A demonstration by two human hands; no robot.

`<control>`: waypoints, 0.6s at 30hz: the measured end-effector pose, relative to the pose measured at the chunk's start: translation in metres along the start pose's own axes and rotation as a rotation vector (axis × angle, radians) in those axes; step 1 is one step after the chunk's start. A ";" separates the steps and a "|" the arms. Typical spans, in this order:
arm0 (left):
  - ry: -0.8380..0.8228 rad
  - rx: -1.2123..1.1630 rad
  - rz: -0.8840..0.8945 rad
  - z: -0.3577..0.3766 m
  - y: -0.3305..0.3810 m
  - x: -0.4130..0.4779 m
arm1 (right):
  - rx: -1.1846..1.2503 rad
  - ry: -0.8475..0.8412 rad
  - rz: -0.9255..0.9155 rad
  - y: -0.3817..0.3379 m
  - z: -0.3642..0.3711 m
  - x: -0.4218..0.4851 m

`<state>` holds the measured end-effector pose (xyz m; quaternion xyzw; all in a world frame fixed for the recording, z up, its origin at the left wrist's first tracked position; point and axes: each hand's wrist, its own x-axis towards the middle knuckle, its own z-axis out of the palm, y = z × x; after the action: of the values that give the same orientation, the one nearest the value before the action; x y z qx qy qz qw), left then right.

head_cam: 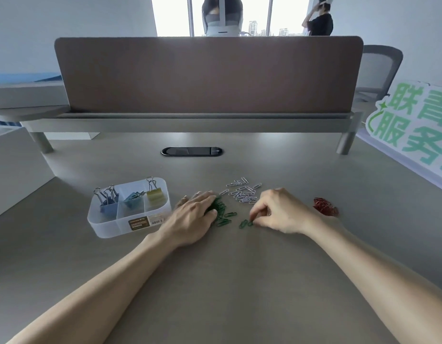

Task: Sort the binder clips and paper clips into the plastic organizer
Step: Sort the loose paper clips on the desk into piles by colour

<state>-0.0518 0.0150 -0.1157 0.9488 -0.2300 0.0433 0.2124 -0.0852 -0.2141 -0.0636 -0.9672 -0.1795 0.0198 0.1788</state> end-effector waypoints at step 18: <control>0.004 -0.100 0.166 -0.003 0.017 -0.032 | 0.091 0.291 0.182 -0.047 0.014 -0.008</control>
<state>-0.0880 0.0165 -0.1121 0.9145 -0.3095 0.0510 0.2556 -0.1101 -0.1713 -0.0607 -0.9630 -0.0622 -0.0962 0.2438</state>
